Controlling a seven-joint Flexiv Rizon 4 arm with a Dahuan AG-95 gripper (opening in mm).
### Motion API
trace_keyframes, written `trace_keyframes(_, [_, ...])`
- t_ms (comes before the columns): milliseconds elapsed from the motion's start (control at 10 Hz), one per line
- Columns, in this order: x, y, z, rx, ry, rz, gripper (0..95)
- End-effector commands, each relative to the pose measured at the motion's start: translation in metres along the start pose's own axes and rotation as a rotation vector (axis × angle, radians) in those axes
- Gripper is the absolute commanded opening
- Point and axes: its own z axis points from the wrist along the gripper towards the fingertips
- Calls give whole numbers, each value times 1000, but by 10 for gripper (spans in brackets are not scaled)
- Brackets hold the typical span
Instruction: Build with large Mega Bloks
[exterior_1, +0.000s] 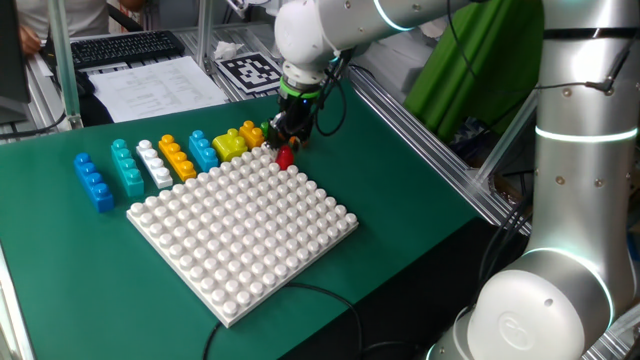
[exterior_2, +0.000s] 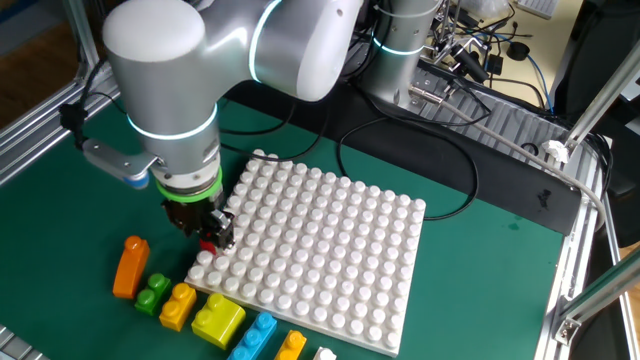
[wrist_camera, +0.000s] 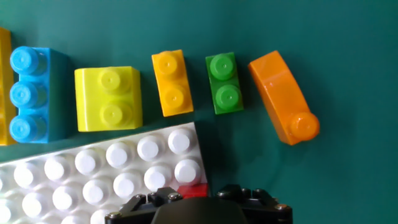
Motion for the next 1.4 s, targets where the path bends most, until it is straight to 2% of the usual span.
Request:
trace_keyframes(100, [1,-1,-12,-1,5,-1,570])
trace_keyframes(400, [-21,-6,-25,7,20,-12,570])
trace_keyframes(500, [-35,-13,-29,8,20,-25,570])
trace_keyframes(600, [-53,-27,-32,10,25,-56,570])
trace_keyframes(800, [-67,-37,-30,11,27,-79,570])
trace_keyframes(900, [-74,-44,-22,21,22,-114,570])
trace_keyframes(1100, [-79,-53,-14,45,18,-171,570])
trace_keyframes(1400, [-90,-69,-7,38,14,-199,570])
